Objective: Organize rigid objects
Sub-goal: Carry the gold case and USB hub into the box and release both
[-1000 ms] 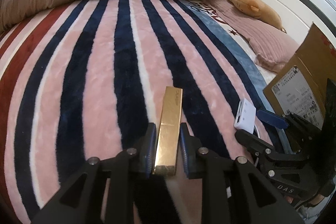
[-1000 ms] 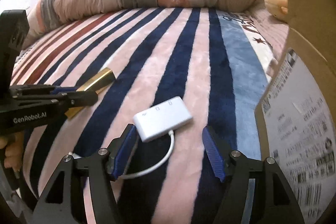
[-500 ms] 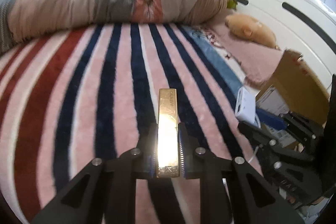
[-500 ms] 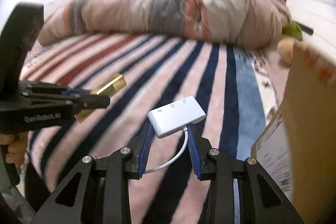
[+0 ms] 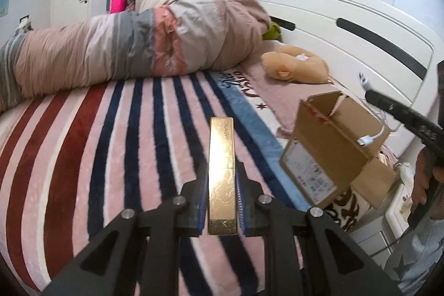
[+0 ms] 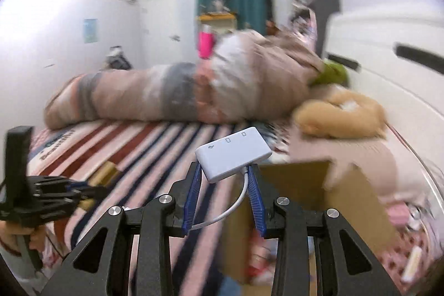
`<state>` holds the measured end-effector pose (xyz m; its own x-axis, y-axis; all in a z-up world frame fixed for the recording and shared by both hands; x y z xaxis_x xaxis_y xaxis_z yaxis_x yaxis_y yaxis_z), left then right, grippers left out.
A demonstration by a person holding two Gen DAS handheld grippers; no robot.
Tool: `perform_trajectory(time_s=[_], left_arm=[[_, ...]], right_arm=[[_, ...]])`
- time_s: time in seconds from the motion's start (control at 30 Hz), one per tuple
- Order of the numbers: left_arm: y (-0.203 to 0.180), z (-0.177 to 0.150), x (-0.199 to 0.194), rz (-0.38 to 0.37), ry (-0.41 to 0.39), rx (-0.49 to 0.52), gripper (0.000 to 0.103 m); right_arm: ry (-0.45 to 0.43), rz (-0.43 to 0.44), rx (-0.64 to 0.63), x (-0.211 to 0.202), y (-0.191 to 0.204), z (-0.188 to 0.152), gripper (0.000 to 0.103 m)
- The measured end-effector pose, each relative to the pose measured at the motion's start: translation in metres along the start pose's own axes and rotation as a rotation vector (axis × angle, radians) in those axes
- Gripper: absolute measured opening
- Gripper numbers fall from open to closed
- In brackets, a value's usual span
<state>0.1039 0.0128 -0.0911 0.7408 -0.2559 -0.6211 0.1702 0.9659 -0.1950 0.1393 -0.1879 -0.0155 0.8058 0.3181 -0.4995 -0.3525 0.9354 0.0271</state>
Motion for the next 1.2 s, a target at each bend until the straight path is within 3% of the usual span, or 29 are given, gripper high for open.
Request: perform_trajectory(time_s=[0.17,0.33,0.7,0.83,0.97,1.2], left_arm=[[-0.038,0.012,0.002,-0.030,-0.003,0.048,0.015],[-0.078,0.034,0.010,-0.054,-0.004,0.114,0.015],[-0.166,0.059,0.034,-0.180,0.049,0.242,0.015],[-0.203,0.054,0.057,-0.308,0.153,0.253,0.015],[-0.233,0.041,0.083,-0.374,0.279,0.295,0.015],[-0.250,0.022,0.118,-0.345,0.431,0.351,0.015]], right_arm=[[0.152,-0.030,0.077,0.014,-0.057,-0.040,0.030],[0.232,-0.046,0.083,0.025,-0.080,-0.069,0.030],[0.202,-0.035,0.125,0.017,-0.107,-0.079,0.031],[0.192,-0.042,0.118,0.013,-0.115,-0.080,0.036],[0.181,-0.016,0.115,0.009,-0.119,-0.083,0.039],[0.173,0.001,0.103,0.010,-0.121,-0.087,0.039]])
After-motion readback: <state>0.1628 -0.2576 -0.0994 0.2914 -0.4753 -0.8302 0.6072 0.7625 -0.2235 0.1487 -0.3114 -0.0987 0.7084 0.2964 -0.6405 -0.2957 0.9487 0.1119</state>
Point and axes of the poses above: each gripper's, at about its wrist camera, not at the fingertips, and x roughly the way its jaws point, y to its left, z to its top, the point moved 10 cm from there along x, roughly the way its jaws point, and after that the axes turned 2 degrees about -z, right-handed, at the moved point
